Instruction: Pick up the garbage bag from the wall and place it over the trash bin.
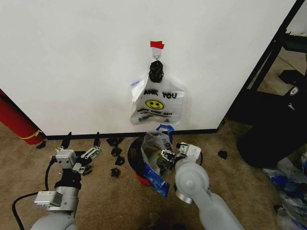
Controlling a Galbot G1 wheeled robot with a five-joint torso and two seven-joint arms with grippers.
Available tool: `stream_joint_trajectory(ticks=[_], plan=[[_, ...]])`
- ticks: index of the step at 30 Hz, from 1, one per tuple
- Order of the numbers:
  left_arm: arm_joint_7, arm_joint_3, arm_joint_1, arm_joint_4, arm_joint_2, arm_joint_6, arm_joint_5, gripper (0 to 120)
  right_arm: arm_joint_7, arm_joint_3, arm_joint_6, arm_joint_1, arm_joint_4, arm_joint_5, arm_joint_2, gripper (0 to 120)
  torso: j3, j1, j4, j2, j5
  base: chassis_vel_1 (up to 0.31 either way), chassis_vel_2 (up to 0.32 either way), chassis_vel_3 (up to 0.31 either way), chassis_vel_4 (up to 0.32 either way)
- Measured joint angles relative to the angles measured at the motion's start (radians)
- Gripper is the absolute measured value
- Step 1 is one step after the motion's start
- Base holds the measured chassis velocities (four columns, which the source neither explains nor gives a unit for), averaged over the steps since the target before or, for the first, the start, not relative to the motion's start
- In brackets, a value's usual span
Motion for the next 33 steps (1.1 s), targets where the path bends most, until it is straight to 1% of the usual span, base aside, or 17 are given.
stream_joint_trajectory(ticks=[3,4,6,15,21,28,32,33], plan=[[-0.002,0.005,0.002,0.005,-0.004,0.003,0.002,100,0.026,0.011,-0.004,0.019,-0.022,0.042,0.02,100,0.0,0.0,0.0,0.0,-0.0001,0.0,0.0,0.0,0.0],[-0.004,0.01,0.001,0.01,-0.005,0.006,0.002,100,0.05,0.024,-0.013,0.035,-0.04,0.085,0.036,100,0.0,0.0,0.0001,0.0,0.0,0.0,0.0,0.0,0.0],[-0.005,0.016,-0.002,0.014,-0.006,0.008,0.003,100,0.059,0.034,-0.025,0.044,-0.056,0.11,0.04,100,0.0,0.0,0.0001,0.0,0.0,0.0,0.0,0.0,0.0],[-0.014,0.044,-0.012,0.024,-0.016,0.024,0.011,100,0.064,0.052,-0.054,0.058,-0.104,0.147,0.051,100,0.0,0.0,-0.0001,0.0,0.0,0.0,0.0,0.0,0.0],[-0.018,0.074,-0.013,0.03,-0.019,0.029,0.015,100,0.076,0.068,-0.057,0.063,-0.137,0.141,0.105,100,0.0,0.0,0.0,0.0,0.0,0.0,0.0,0.0,0.0],[-0.022,0.083,-0.022,0.038,-0.018,0.035,0.015,100,0.088,0.078,-0.063,0.047,-0.154,0.142,0.127,100,0.0,0.0,-0.0001,0.0,0.0,0.0,0.0,0.0,0.0],[-0.022,0.094,-0.023,0.051,-0.024,0.035,0.019,100,0.109,0.083,-0.095,0.038,-0.154,0.176,0.132,97,0.0,0.0,0.0,0.0,0.0,0.0,0.0,0.0,0.0],[-0.022,0.104,-0.025,0.059,-0.03,0.035,0.026,100,0.114,0.081,-0.101,0.035,-0.153,0.179,0.134,90,0.0,0.0,0.0,0.0,-0.0001,0.0,0.0,0.0,0.0]])
